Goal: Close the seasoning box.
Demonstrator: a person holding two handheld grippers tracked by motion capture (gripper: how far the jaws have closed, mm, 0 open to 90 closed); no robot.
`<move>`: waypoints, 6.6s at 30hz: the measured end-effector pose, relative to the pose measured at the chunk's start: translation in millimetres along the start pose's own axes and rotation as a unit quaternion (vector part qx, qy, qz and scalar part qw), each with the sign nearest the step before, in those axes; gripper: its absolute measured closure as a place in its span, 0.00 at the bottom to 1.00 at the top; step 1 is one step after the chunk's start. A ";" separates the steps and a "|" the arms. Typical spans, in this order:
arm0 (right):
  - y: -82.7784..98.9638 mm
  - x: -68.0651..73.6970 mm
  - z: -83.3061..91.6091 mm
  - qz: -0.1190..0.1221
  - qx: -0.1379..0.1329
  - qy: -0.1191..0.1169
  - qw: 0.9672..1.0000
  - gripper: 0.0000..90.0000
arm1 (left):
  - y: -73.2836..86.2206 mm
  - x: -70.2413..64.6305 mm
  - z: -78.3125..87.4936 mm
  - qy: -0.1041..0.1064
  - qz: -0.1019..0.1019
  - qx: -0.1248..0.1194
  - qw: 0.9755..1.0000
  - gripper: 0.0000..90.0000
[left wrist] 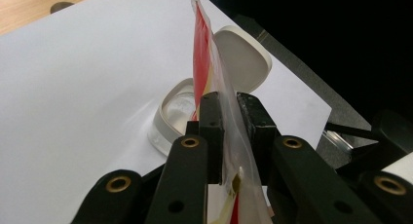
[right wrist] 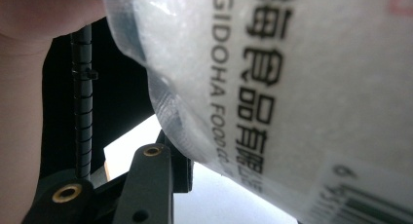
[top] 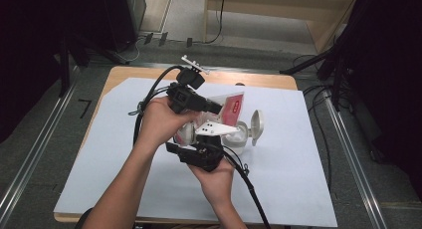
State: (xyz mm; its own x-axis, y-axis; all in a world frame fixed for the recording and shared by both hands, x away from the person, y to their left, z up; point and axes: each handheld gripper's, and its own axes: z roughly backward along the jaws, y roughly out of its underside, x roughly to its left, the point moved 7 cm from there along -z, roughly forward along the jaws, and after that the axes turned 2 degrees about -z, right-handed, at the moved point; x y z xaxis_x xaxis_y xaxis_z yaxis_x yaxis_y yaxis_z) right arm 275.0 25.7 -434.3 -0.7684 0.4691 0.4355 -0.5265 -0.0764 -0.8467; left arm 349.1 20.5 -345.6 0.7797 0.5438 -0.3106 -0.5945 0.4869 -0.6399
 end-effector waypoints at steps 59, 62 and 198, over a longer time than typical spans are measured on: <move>2.7 1.0 0.7 -0.006 0.003 -0.007 1.000 0.70 | 1.1 0.5 -2.6 0.006 0.011 0.001 1.000 0.90; 2.8 0.9 0.6 -0.008 0.003 -0.007 1.000 0.70 | 1.1 0.2 -3.0 0.005 0.011 0.002 1.000 0.90; 1.7 -0.7 10.3 -0.001 -0.021 0.018 1.000 0.70 | -10.7 -22.3 -13.9 0.003 -0.026 -0.031 0.999 0.89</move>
State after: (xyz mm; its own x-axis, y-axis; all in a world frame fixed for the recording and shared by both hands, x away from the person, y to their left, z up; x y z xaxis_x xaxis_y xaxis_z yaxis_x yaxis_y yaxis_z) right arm 270.9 16.2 -432.9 -0.7527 0.5011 0.4271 -0.5123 -0.0382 -0.8580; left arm 340.8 -6.4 -341.6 0.8108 0.5145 -0.2792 -0.5394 0.4712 -0.6979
